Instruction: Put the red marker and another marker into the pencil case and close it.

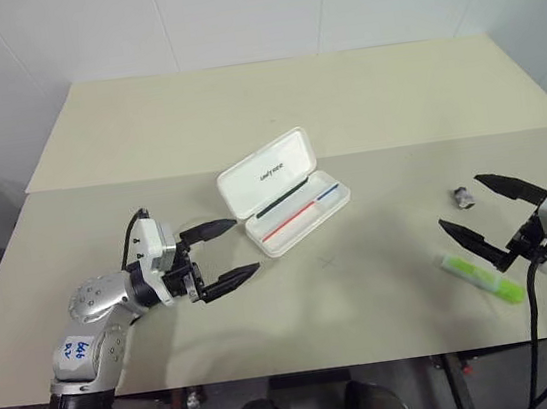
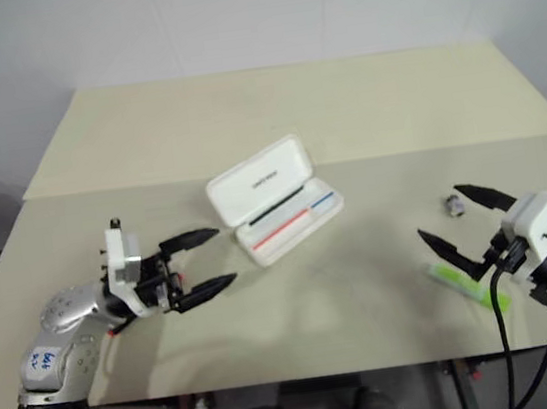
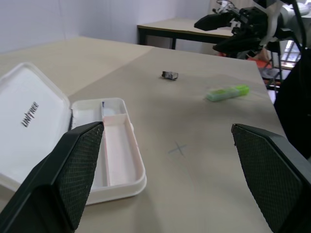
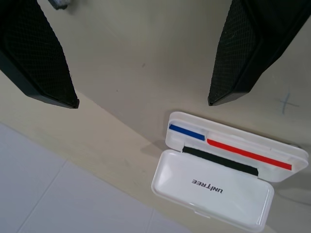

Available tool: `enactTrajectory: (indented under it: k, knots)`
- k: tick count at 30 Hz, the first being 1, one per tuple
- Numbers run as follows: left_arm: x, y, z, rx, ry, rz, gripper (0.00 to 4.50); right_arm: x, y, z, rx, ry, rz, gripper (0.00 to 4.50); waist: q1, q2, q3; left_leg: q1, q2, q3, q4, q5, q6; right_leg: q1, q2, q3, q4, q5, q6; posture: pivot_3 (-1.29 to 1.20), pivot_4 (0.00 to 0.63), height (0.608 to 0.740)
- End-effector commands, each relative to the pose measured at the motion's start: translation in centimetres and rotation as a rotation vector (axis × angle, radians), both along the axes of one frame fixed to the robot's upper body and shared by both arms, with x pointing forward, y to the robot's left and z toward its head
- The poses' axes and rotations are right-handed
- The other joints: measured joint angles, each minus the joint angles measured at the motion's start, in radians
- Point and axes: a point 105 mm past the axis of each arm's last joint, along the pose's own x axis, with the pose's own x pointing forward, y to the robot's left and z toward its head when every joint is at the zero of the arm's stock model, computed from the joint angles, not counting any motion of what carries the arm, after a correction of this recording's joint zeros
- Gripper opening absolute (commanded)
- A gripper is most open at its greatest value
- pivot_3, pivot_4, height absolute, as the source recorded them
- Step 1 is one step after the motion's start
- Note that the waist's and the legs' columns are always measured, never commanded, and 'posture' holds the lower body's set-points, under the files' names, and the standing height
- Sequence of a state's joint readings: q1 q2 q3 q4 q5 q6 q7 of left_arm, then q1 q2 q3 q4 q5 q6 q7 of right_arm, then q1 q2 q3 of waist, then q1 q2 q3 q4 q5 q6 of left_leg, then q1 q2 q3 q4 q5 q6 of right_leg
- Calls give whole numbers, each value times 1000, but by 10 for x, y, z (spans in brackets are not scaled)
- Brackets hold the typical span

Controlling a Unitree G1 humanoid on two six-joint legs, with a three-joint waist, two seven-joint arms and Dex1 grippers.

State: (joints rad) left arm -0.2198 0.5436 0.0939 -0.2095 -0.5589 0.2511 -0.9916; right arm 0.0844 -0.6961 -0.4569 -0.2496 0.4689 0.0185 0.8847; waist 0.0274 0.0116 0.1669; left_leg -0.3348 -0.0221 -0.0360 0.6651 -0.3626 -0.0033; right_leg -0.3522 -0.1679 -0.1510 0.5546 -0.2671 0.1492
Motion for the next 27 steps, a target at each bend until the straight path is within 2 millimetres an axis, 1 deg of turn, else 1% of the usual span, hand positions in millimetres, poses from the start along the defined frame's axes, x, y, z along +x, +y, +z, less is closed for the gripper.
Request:
enactTrajectory:
  k: [1, 5, 8, 12, 15, 16, 18, 20, 21, 27]
  knots:
    - [-5, -8, 10, 4, -51, -27, 4500, 4, 11, 5, 2, -32, 43, 4485, -1, 0, 0, 0, 0, 0, 0, 0, 0, 0, 0, 0, 0, 0, 0, 0, 150, 740]
    - [-5, -10, 9, 6, -54, -22, 4500, 8, 16, 4, 11, -25, 69, 4485, 0, 0, 0, 0, 1, 1, 0, 0, 0, -1, 1, 1, 0, 0, 0, 0, 150, 740]
    - [-4, -12, 9, 9, -60, -24, 4500, 10, 20, 6, 11, -33, 83, 4485, 0, 0, 0, 0, 1, 2, 0, 0, 0, -2, 1, 2, 0, 0, 0, 0, 150, 740]
    - [-1, -20, 6, 34, -77, -21, 4500, 18, 34, 15, 12, -54, 129, 4485, -2, 0, 0, 0, 1, 5, 0, 0, 0, -3, 1, 4, 0, 0, 0, 0, 150, 740]
    - [-1, -20, 5, 23, -84, -20, 4500, 22, 44, 18, 13, -63, 154, 4485, 0, 0, 0, 0, 1, 5, 0, 0, 0, -3, 2, 4, 1, 0, 0, 0, 150, 740]
    - [-2, -23, 5, 12, -81, -25, 4091, 23, 47, 19, 14, -64, 165, 4500, 0, 0, 0, 0, 2, 5, 0, 0, 0, -3, 2, 4, 1, 0, 0, 0, 150, 740]
    - [-3, -27, 3, 9, -72, -34, 3591, 25, 52, 22, 17, -67, 184, 4500, 0, 0, 0, 0, 2, 6, 0, 0, 0, -3, 2, 5, 0, 0, 0, 0, 150, 740]
    - [-2, -27, -2, 30, -57, -23, 2832, 26, 60, 24, 22, -70, 205, 4500, -1, -1, 0, 0, 1, 7, 0, 0, 0, -4, 2, 5, 0, 0, 0, 0, 150, 740]
    - [0, -29, -5, 43, -51, -13, 2535, 27, 62, 25, 25, -71, 212, 4500, -1, -1, 0, 0, 1, 7, 0, 0, 0, -4, 2, 6, 0, 0, 0, 0, 150, 740]
    - [16, -36, -13, 95, -33, 21, 2535, 25, 82, 31, 43, -82, 260, 4500, 1, -1, 1, 0, 1, 7, 0, 0, 0, -5, 2, 6, 1, 1, 0, 0, 150, 740]
